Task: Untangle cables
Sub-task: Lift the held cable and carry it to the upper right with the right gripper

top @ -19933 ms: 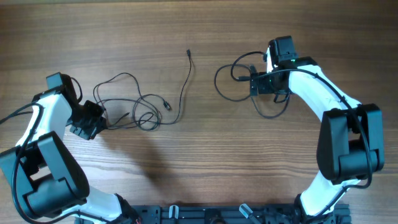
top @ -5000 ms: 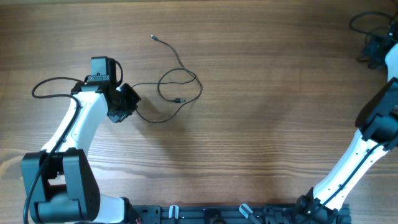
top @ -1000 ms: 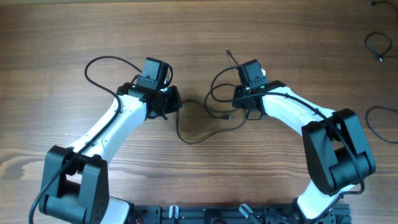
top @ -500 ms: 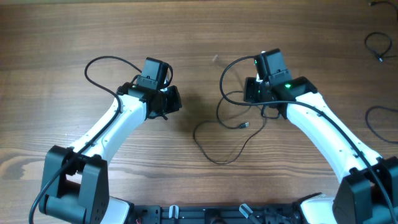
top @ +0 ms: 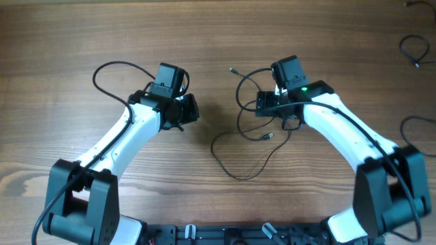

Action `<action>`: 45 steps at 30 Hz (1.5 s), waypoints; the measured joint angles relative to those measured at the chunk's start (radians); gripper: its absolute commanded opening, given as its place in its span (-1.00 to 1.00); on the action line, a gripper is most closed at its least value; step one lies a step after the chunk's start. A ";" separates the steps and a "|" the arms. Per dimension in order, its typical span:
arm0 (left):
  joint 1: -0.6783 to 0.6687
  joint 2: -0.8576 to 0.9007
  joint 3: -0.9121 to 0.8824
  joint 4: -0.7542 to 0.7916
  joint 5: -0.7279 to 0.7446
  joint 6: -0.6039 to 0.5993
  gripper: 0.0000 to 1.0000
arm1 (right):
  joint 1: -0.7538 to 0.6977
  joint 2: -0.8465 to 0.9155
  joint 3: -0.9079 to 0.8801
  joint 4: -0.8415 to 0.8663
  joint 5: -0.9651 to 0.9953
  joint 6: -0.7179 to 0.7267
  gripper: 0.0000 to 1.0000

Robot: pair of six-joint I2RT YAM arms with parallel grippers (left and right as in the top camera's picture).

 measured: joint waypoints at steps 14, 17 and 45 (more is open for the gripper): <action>0.000 0.000 0.000 0.000 0.000 0.000 -0.33 | 0.000 0.153 -0.002 -0.001 -0.040 -0.050 0.27; 0.000 0.000 0.000 0.001 0.000 0.000 -0.33 | 0.000 0.157 -0.002 -0.007 -0.043 -0.052 -0.30; 0.000 0.000 0.000 0.001 0.000 0.000 -0.29 | -0.247 -0.029 0.791 0.087 0.078 -0.217 -0.91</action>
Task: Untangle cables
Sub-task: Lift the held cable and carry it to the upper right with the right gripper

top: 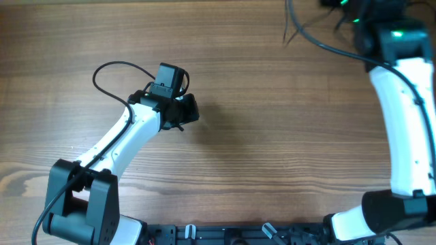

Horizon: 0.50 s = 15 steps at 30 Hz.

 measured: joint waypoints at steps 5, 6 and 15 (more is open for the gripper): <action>0.000 0.000 0.000 0.003 0.000 0.000 -0.27 | -0.069 0.031 0.004 0.131 0.051 -0.146 -0.91; 0.000 0.000 0.000 0.002 0.000 0.000 -0.26 | -0.078 0.046 0.004 0.143 0.060 -0.169 -0.91; 0.000 0.000 0.000 0.003 0.000 0.000 -0.31 | -0.177 0.338 0.004 0.183 0.163 -0.280 -0.91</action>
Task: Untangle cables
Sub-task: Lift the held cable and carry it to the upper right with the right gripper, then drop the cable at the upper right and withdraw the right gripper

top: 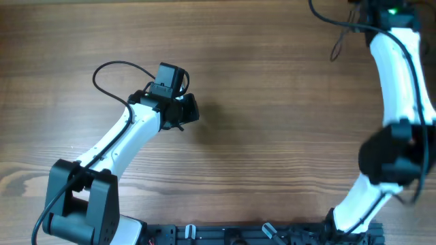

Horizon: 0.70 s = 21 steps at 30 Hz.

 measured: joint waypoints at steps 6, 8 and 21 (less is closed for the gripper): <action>0.000 0.000 0.000 0.000 0.000 0.000 -0.28 | -0.036 0.249 -0.005 -0.037 0.016 0.032 -0.91; 0.000 0.000 0.000 0.000 0.000 0.000 -0.21 | -0.039 0.316 -0.008 -0.042 0.016 0.045 -0.92; 0.000 0.000 0.000 -0.004 0.000 -0.002 0.07 | -0.039 0.409 -0.010 -0.027 0.091 0.069 0.98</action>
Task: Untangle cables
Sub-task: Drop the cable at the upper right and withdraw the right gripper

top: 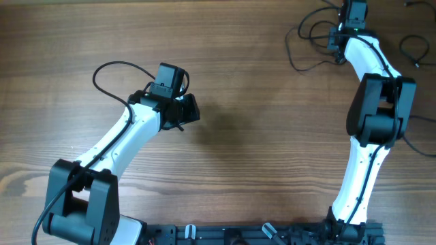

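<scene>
A tangle of thin black cable (pixel 308 35) lies in loose loops on the wooden table (pixel 272 136) at the far right back. My right gripper (pixel 334 45) is stretched out to it and low over its right end. The strands run into the fingers, which are mostly hidden under the wrist. The gripper looks shut on the cable. My left gripper (pixel 190 109) hovers left of the table's middle with nothing in it. Its dark fingers do not show whether they are open or shut.
Another black cable loop (pixel 413 49) lies at the right edge of the table. A further black strand (pixel 417 129) shows behind the right arm. The left arm's own lead (pixel 109 68) arches over the table at the back left.
My right gripper has come down and a little left at the back right. The cable that hung from it now lies spread in loops on the table. The left arm has not moved.
The tangled cable first lay right of the table's middle with my right gripper down on it. Then the gripper was at the back right with the cable dangling from it, and the middle was bare. Now the cable rests at the back right corner.
</scene>
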Action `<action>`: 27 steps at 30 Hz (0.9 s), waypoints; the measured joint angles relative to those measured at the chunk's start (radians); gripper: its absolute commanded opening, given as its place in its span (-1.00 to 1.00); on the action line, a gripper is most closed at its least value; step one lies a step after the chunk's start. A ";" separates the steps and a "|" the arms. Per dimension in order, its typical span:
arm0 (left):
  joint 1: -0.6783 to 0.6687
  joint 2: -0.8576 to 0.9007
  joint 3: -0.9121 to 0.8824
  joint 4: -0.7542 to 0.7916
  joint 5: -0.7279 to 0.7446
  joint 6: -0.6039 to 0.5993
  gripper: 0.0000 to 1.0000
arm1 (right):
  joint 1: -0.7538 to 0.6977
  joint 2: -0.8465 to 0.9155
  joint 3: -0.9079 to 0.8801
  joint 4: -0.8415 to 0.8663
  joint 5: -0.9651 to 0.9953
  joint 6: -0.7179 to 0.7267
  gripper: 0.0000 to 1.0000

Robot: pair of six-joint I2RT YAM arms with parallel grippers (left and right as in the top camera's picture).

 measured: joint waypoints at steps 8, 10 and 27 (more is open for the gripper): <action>0.000 0.000 0.000 0.012 -0.008 -0.004 0.53 | 0.000 -0.099 -0.005 -0.107 0.001 0.012 1.00; 0.000 0.000 0.000 0.009 -0.010 0.001 1.00 | 0.001 -0.194 -0.008 -0.178 -0.014 0.015 1.00; 0.000 0.000 0.000 -0.004 -0.015 -0.004 1.00 | 0.001 -0.942 -0.003 -0.741 -0.284 0.230 1.00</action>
